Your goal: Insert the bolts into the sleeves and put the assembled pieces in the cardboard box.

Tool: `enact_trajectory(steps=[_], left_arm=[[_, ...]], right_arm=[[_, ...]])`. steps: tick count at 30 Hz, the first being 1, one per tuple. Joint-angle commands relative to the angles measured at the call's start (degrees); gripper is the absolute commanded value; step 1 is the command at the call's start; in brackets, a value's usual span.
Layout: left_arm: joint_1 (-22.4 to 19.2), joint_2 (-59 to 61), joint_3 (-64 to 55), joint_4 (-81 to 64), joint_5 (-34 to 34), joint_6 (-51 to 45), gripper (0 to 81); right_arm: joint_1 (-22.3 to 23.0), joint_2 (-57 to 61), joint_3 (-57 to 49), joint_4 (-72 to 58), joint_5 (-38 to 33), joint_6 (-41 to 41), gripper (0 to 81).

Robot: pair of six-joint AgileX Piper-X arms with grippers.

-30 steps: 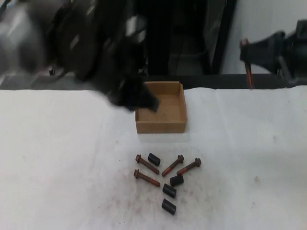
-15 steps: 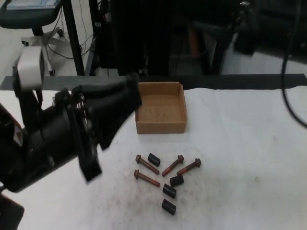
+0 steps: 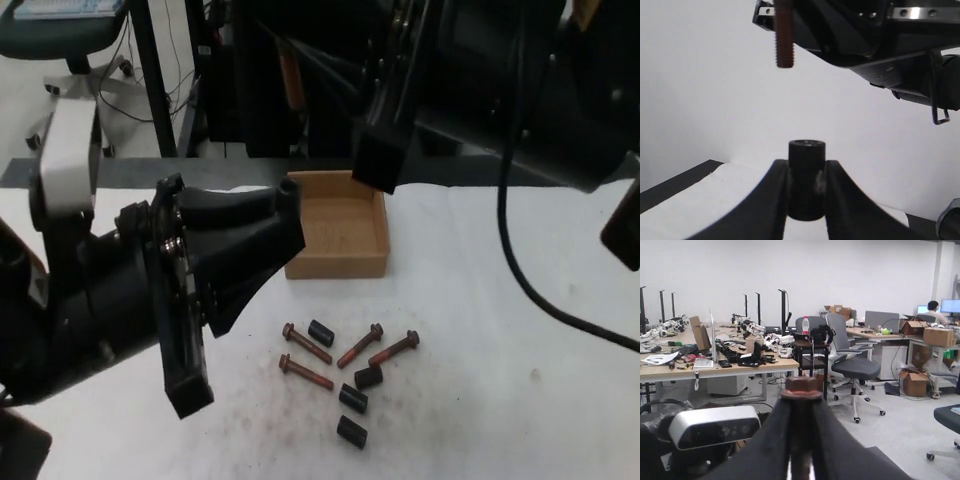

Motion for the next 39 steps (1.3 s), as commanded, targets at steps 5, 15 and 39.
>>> enact_trajectory(steps=[5, 15, 39], left_arm=[[-0.3, 0.1, -0.5, -7.0, -10.4, -2.2, 0.3], [-0.3, 0.1, -0.5, -7.8, -11.9, -3.0, 0.3], [-0.3, 0.1, -0.8, -8.1, -10.1, -4.3, 0.3]], right_arm=[[0.7, 0.4, -0.3, -3.1, 0.4, -0.2, 0.8], [2.3, 0.4, -0.3, -2.9, 0.9, -0.2, 0.8], [2.5, 5.5, -0.3, -9.9, 3.0, 0.5, 0.8]])
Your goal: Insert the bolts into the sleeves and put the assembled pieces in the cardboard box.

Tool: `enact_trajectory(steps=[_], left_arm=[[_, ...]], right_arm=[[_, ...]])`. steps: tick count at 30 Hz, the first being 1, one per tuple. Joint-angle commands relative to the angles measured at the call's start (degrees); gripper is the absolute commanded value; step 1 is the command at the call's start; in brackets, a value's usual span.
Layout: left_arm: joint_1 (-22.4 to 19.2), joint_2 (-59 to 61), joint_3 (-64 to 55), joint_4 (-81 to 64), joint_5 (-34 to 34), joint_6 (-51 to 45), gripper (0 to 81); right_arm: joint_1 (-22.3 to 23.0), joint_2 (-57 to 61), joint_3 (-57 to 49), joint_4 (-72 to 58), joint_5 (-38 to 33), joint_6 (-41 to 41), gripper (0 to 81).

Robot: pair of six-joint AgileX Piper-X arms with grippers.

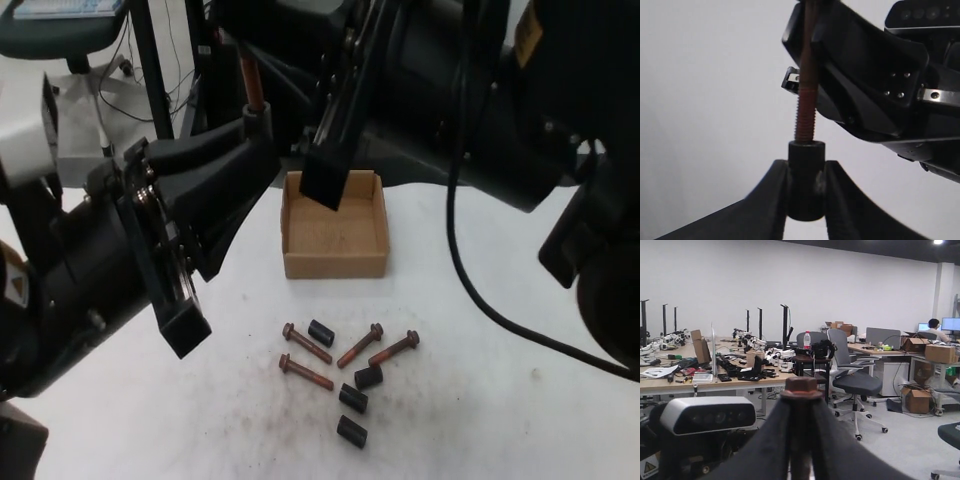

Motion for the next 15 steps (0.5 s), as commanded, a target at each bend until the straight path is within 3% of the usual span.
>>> enact_trajectory(steps=[1, 15], left_arm=[[-0.3, 0.1, -0.9, -1.1, 0.2, -0.5, 0.3], [-0.3, 0.1, -0.9, -8.2, -8.5, -0.8, 0.3]], right_arm=[[0.1, 0.6, -0.3, -1.0, 0.5, 0.2, 0.8], [0.1, 0.6, -0.3, -1.0, 0.5, 0.0, 0.8]])
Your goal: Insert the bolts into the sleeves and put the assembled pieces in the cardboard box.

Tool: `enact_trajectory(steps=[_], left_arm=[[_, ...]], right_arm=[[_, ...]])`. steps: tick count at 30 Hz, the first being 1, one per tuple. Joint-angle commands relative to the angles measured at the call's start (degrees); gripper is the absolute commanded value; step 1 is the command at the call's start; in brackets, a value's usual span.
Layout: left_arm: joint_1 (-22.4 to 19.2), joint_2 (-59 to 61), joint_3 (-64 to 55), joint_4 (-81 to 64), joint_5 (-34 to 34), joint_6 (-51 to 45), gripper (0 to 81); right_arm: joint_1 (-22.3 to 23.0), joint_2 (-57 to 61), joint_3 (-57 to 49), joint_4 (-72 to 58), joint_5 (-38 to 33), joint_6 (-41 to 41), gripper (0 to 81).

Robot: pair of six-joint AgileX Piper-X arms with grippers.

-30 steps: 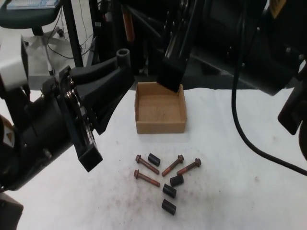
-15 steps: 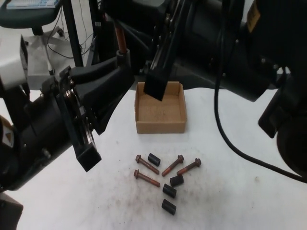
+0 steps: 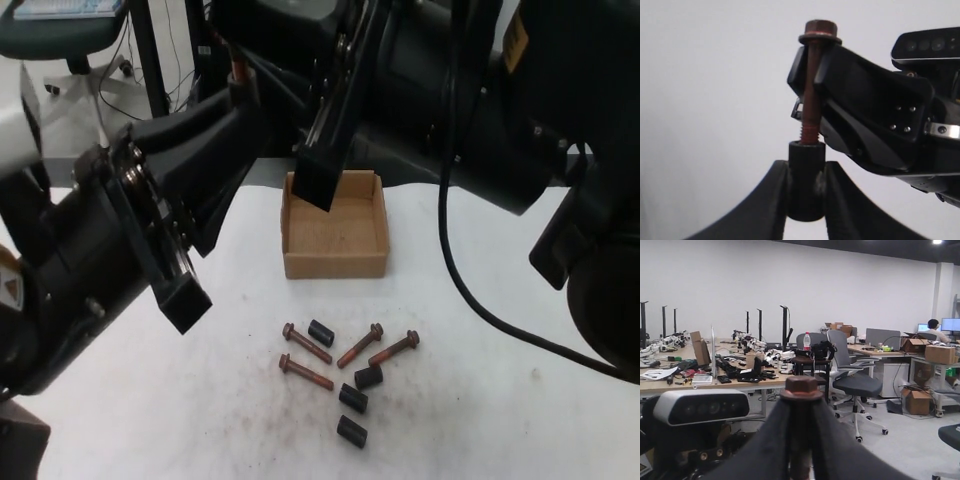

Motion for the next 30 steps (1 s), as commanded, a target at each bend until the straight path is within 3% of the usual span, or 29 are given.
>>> enact_trajectory(steps=[1, 10, 20, 30], left_arm=[[0.0, -0.2, -0.8, -4.2, -2.8, -1.4, 0.3], [0.0, -0.2, -0.8, -4.2, -1.8, -2.4, 0.3], [0.0, -0.2, -0.8, -4.3, -1.9, -2.4, 0.3], [0.0, -0.2, -0.8, -4.1, -1.9, -2.2, 0.3]], right_arm=[[0.0, -0.1, -0.2, 0.1, 0.0, -0.3, 0.8], [0.0, -0.1, -0.2, 0.1, -0.2, -0.3, 0.1], [0.0, -0.1, -0.2, 0.1, -0.4, -0.3, 29.8], [0.0, -0.4, -0.2, 1.0, -0.3, -0.3, 32.2]])
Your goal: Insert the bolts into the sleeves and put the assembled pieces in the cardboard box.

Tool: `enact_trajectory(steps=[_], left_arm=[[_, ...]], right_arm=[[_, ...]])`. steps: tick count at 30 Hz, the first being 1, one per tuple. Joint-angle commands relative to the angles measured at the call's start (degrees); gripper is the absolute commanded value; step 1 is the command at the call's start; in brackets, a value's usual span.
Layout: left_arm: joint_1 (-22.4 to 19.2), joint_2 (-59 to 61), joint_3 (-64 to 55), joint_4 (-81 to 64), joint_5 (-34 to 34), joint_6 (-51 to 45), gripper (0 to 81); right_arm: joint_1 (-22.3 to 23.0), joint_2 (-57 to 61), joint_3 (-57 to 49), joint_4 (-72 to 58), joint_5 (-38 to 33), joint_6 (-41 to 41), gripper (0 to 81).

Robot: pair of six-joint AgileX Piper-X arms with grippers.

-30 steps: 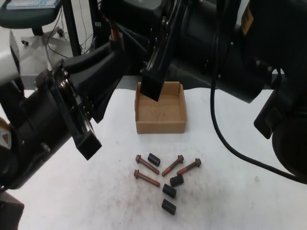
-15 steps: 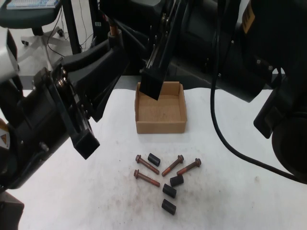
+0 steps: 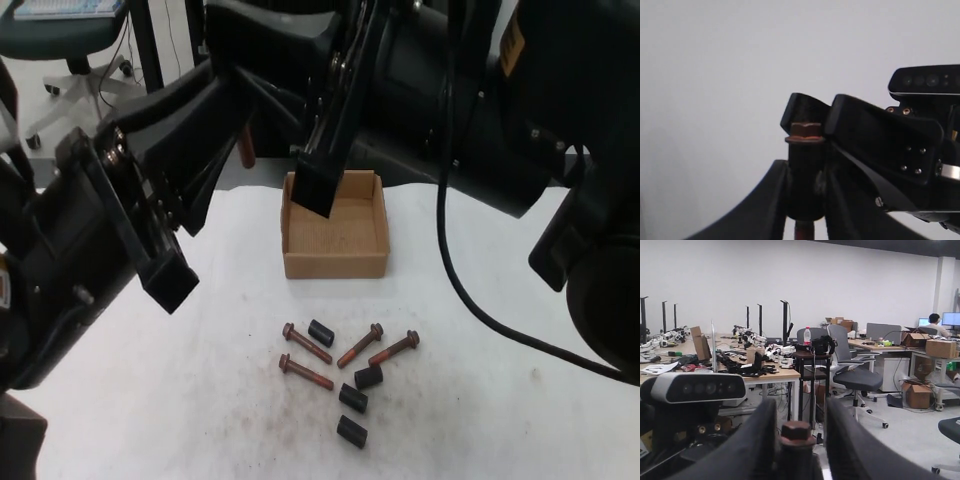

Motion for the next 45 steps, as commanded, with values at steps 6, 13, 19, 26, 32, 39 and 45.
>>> enact_trajectory(steps=[6, 13, 19, 26, 32, 39, 45], left_arm=[[0.0, -0.3, -1.7, 9.5, 0.0, 4.7, 0.3], [0.0, 0.0, -10.1, 28.4, 0.0, 15.0, 0.3], [0.0, 3.8, -22.7, 59.6, -1.9, 26.6, 0.3], [0.1, 19.7, -37.4, 66.1, -1.9, 26.6, 0.3], [0.1, 36.1, -51.1, 66.1, -3.0, 26.9, 0.3], [0.1, 54.9, -66.2, 66.6, -4.0, 26.5, 0.3], [0.5, 64.4, -76.8, 77.2, -4.0, 23.0, 0.3]], right_arm=[[-1.7, -3.1, -0.3, -0.2, 0.1, -0.2, 32.2], [-5.4, -6.9, -0.3, 0.5, 0.1, -0.2, 31.4], [-9.8, -10.4, -0.3, 13.2, 0.1, 0.0, 0.5], [-15.2, -16.2, -0.3, 37.4, 9.2, 0.0, 0.4], [-20.5, -21.5, -0.3, 53.5, 10.5, 0.0, 0.4], [-25.3, -25.1, -0.3, 61.9, 10.5, -0.2, 0.4], [-28.7, -25.2, -0.3, 64.6, 10.5, -0.2, 0.4]])
